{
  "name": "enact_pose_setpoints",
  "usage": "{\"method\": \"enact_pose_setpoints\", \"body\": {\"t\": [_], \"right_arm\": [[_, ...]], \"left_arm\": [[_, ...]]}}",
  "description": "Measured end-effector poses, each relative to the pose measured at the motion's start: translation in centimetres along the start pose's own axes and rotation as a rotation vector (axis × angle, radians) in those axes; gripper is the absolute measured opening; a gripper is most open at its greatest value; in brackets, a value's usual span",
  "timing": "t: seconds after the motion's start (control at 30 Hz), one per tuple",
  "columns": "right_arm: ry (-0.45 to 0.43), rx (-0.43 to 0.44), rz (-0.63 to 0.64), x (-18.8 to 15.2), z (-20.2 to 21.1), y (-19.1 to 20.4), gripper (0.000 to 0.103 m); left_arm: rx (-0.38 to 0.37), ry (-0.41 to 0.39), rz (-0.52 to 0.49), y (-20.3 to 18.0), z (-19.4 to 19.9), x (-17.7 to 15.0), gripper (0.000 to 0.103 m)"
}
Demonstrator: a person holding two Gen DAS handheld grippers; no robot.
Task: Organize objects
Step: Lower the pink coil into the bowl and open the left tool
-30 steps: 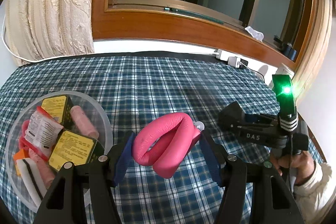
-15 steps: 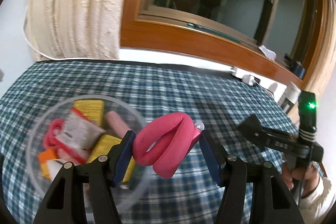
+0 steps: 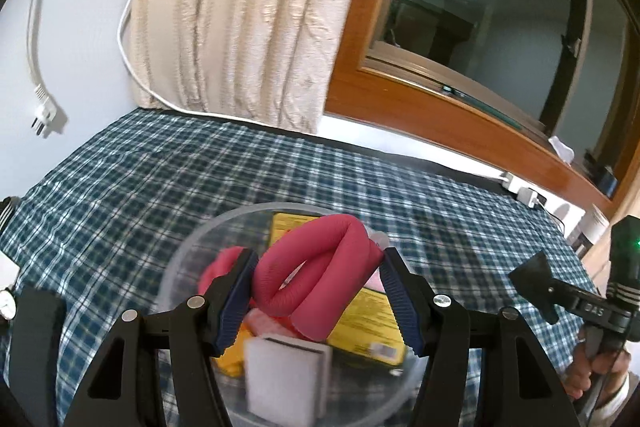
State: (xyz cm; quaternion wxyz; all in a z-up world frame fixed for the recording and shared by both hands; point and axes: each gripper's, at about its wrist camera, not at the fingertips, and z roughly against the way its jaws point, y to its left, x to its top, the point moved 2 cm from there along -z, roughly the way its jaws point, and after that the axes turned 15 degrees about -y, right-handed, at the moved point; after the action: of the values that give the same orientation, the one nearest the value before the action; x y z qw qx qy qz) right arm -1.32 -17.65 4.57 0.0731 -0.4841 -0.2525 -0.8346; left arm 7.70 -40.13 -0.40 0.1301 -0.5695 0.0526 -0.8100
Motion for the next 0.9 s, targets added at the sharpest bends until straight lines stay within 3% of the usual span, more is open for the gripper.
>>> {"method": "enact_pose_setpoints", "body": {"t": [0.6, 0.9], "right_arm": [[0.075, 0.212, 0.121, -1.5, -3.8, 11.8, 0.053], [0.11, 0.248, 0.213, -3.6, -5.4, 15.4, 0.053]], "left_arm": [[0.006, 0.04, 0.079, 5.1, -2.7, -0.9, 0.065], [-0.006, 0.06, 0.105, 6.0, -3.8, -1.5, 0.066]]}}
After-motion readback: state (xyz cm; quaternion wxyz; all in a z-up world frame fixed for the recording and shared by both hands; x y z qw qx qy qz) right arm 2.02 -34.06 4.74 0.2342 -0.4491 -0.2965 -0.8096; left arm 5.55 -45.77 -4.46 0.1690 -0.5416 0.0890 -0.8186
